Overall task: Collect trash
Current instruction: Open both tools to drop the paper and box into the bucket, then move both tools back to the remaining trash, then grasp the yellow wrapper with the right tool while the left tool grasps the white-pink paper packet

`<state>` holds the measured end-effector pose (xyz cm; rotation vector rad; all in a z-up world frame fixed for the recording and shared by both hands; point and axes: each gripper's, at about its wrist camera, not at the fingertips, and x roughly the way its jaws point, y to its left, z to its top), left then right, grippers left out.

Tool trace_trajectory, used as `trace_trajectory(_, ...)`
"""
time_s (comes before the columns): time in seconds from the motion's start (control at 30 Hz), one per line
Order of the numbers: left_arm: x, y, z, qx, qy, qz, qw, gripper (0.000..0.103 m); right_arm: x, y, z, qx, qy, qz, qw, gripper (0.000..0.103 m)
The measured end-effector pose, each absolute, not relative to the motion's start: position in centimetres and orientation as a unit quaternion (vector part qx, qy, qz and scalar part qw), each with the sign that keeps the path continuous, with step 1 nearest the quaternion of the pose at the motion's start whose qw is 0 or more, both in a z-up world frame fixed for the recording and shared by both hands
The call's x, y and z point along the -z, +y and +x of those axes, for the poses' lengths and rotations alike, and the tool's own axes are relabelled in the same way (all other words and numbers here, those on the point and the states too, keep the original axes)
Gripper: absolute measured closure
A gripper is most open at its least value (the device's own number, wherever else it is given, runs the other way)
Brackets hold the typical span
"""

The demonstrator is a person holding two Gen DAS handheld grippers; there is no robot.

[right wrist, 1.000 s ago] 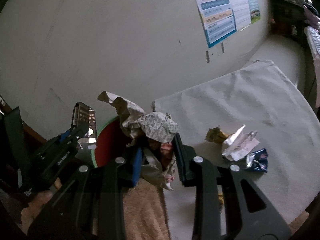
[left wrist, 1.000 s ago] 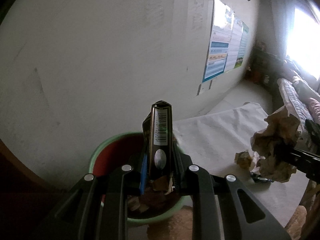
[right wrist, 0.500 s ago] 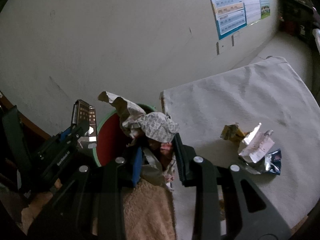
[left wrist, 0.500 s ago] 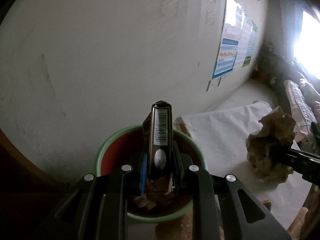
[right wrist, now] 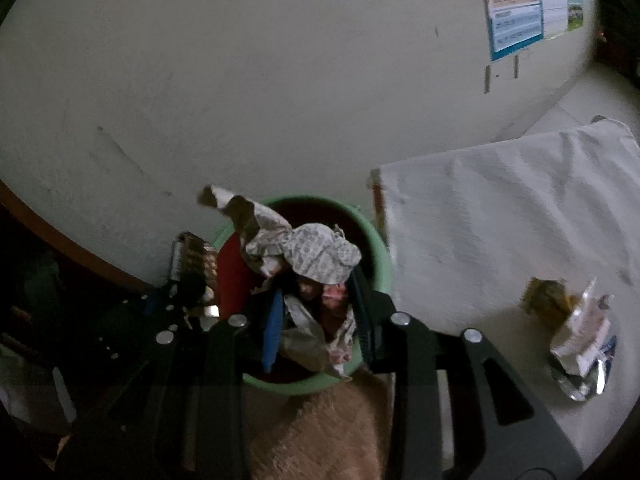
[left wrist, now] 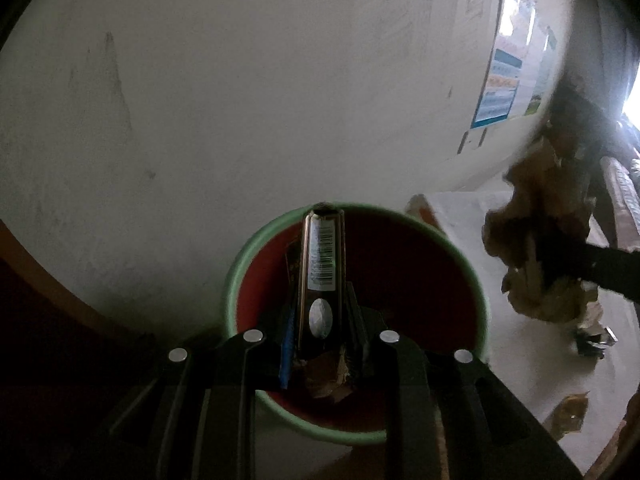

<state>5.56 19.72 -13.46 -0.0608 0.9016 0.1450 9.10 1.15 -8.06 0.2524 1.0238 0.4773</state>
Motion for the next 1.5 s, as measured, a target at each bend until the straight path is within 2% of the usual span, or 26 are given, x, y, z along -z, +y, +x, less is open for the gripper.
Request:
trace_trajectory(0.07,13.9,19.9,5.8,-0.08,0.44,-0.025,0.894,0.065,8.3,1.7,9.4,-0.23,0.486,0.113,0.836,0.069)
trace_trajectory(0.1,13.9,19.9,5.7,-0.083,0.44,-0.025,0.894,0.049,8.4,1.9,9.6,-0.233,0.488,0.11,0.834,0.064)
trace_trajectory(0.13,13.9,20.0,5.6,-0.088,0.437,-0.026,0.895,0.037,8.5,2.0,9.6,-0.235,0.489,0.111,0.833,0.055)
trace_trajectory(0.17,13.9,20.1,5.5,-0.091,0.434,-0.029,0.896,0.036,8.5,2.0,9.8,-0.238,0.488,0.116,0.832,0.045)
trace_trajectory(0.23,13.9,20.2,5.5,-0.092,0.436,-0.032,0.895,0.035,8.6,1.9,9.8,-0.245,0.483,0.126,0.831,0.041)
trace_trajectory(0.4,13.7,19.5,5.3,-0.088,0.439,-0.032,0.894,0.033,8.1,0.2,9.5,-0.24,0.482,0.137,0.831,0.041)
trace_trajectory(0.57,13.5,18.4,4.4,-0.066,0.435,-0.028,0.898,0.032,7.8,-6.2,6.6,-0.175,0.483,0.105,0.851,0.041)
trace_trajectory(0.77,13.2,14.7,4.7,-0.029,0.437,-0.014,0.899,0.032,13.2,-15.6,0.9,-0.079,0.547,0.093,0.828,0.041)
trace_trajectory(0.97,12.8,11.1,4.4,0.007,0.442,0.005,0.897,0.032,17.2,-17.2,-2.2,-0.081,0.58,0.133,0.799,0.041)
trace_trajectory(1.0,12.7,10.5,4.3,0.011,0.445,0.005,0.896,0.032,17.5,-16.9,-2.1,-0.086,0.582,0.134,0.798,0.044)
trace_trajectory(1.03,12.7,10.1,4.1,0.014,0.446,0.006,0.895,0.032,17.6,-16.2,-2.0,-0.091,0.585,0.131,0.795,0.057)
trace_trajectory(1.07,12.5,9.6,3.9,0.016,0.446,0.009,0.895,0.032,18.2,-15.7,-1.9,-0.1,0.592,0.125,0.79,0.074)
trace_trajectory(1.1,12.4,9.3,3.7,0.018,0.445,0.012,0.895,0.032,18.6,-15.3,-1.7,-0.109,0.597,0.124,0.785,0.083)
trace_trajectory(1.17,12.2,8.5,3.2,0.023,0.442,0.019,0.897,0.032,18.2,-15.1,-1.4,-0.118,0.585,0.131,0.791,0.094)
trace_trajectory(1.4,12.6,5.0,3.3,0.057,0.446,0.029,0.893,0.032,6.8,-18.2,-3.1,-0.072,0.405,0.114,0.904,0.094)
trace_trajectory(1.5,12.9,3.0,3.5,0.087,0.451,0.023,0.888,0.032,3.4,-19.9,-3.8,-0.062,0.357,0.125,0.924,0.094)
